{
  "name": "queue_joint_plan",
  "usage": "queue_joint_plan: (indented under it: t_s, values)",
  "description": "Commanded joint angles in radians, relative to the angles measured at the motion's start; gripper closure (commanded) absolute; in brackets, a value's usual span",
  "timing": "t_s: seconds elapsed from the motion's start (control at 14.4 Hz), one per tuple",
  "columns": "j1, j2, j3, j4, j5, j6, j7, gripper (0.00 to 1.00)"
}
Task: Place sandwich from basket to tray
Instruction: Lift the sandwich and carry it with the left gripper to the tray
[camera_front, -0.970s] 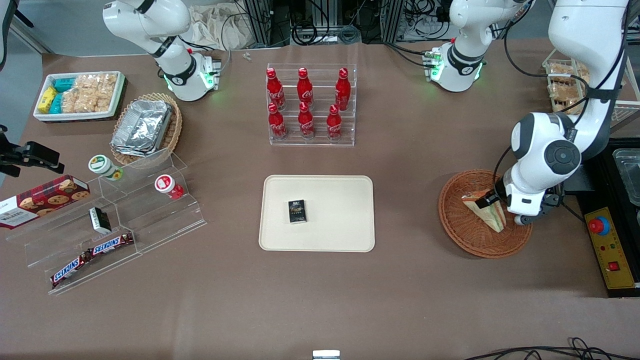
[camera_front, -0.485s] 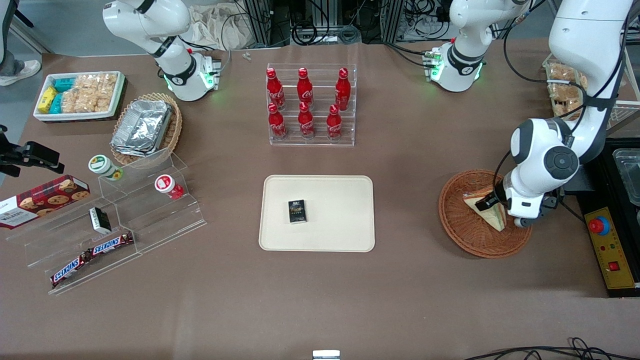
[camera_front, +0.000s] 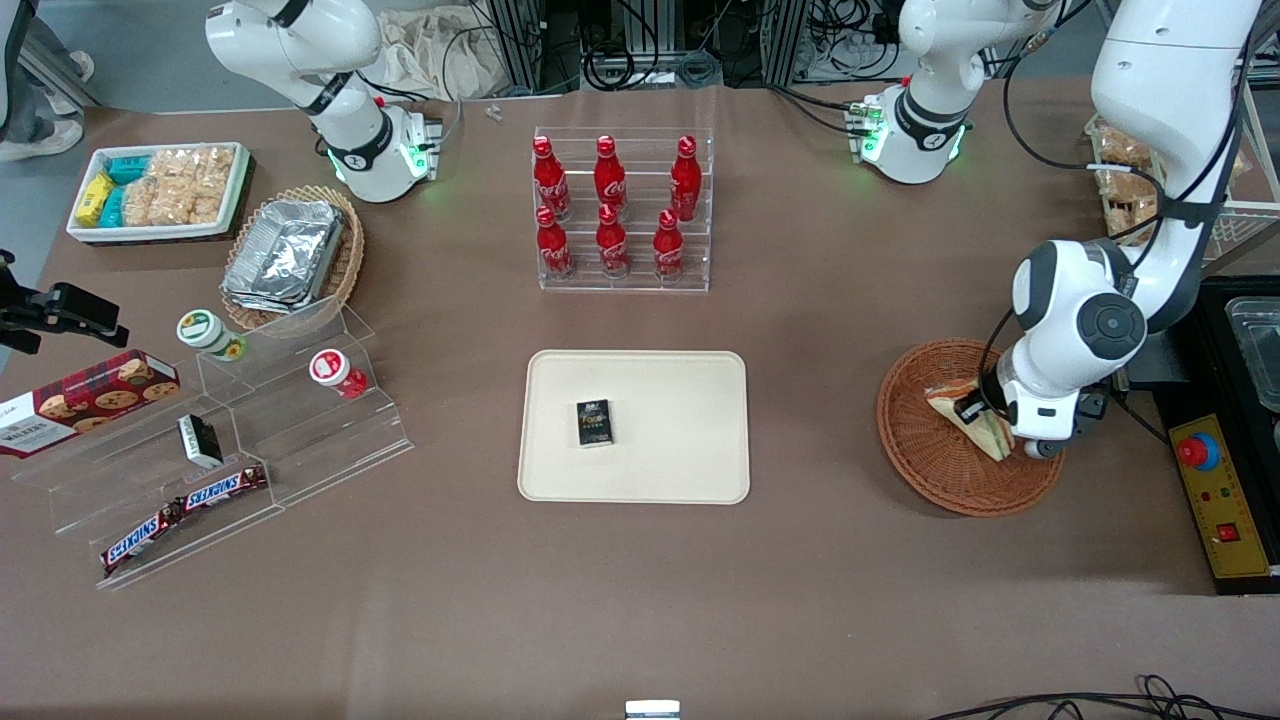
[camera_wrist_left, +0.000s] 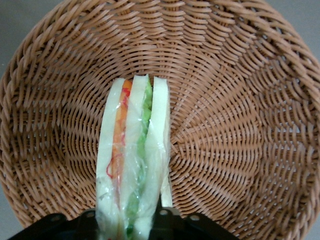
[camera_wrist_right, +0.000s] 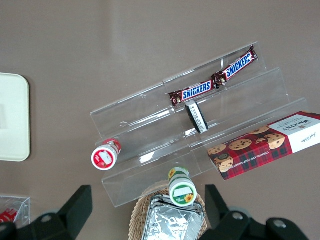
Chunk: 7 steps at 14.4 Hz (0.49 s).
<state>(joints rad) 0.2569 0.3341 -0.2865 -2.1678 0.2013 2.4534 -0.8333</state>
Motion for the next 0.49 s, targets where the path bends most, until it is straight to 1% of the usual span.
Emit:
queue_joint_plan:
  t_s: [0.0, 0.14, 0.21, 0.42]
  values:
    - [-0.008, -0.012, -0.002, 0.011, 0.027, 0.006, -0.041, 0.88]
    - [-0.011, -0.038, -0.019, 0.051, 0.026, -0.061, -0.039, 0.89]
    - [-0.013, -0.049, -0.045, 0.107, 0.026, -0.156, -0.039, 0.89]
    - [-0.015, -0.026, -0.138, 0.404, 0.018, -0.547, -0.024, 0.89]
